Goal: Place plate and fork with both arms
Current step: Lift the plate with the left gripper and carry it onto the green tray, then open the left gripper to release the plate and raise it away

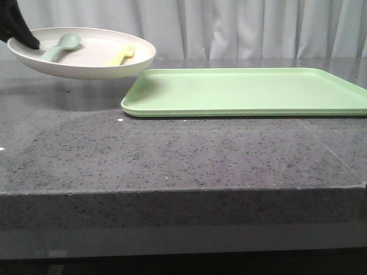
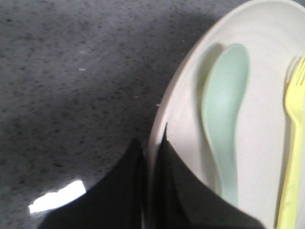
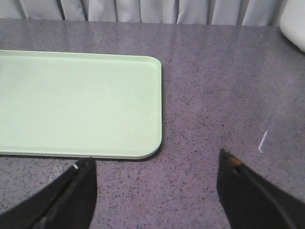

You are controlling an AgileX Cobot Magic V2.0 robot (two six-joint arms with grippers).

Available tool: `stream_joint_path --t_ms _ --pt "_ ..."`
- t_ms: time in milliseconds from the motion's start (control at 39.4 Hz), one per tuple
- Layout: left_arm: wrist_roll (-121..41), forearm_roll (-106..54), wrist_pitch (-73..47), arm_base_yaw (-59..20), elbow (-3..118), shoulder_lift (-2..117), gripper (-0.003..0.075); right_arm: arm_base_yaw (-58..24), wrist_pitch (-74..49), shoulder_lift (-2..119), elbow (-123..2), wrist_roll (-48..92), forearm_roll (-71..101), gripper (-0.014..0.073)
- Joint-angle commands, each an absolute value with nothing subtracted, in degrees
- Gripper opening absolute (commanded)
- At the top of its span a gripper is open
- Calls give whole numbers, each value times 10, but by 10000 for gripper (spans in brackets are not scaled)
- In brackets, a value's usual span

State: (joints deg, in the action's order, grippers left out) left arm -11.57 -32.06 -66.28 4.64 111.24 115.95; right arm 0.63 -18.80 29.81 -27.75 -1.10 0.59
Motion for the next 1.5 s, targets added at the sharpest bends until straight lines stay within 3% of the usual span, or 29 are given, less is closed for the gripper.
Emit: stream_joint_path --t_ms 0,482,1040,1116,1268,1370,1471 --pt "-91 -365 -631 9 1132 1127 -18 7 -144 303 -299 -8 5 549" --pt "54 -308 -497 -188 1131 1143 -18 7 -144 303 -299 -8 5 549" --pt "118 -297 -464 -215 1131 1199 -9 7 -144 303 -299 -8 5 549" --pt "118 -297 -466 -215 1131 1199 37 7 -144 303 -299 -8 5 549" --pt "118 -297 -467 -215 1131 1199 269 7 -144 303 -299 -8 5 549" --pt "118 -297 -466 -215 1131 1199 384 7 -144 303 -299 -8 5 549" --pt "96 -297 -466 -215 1131 1196 413 7 -144 303 -299 -8 5 549"
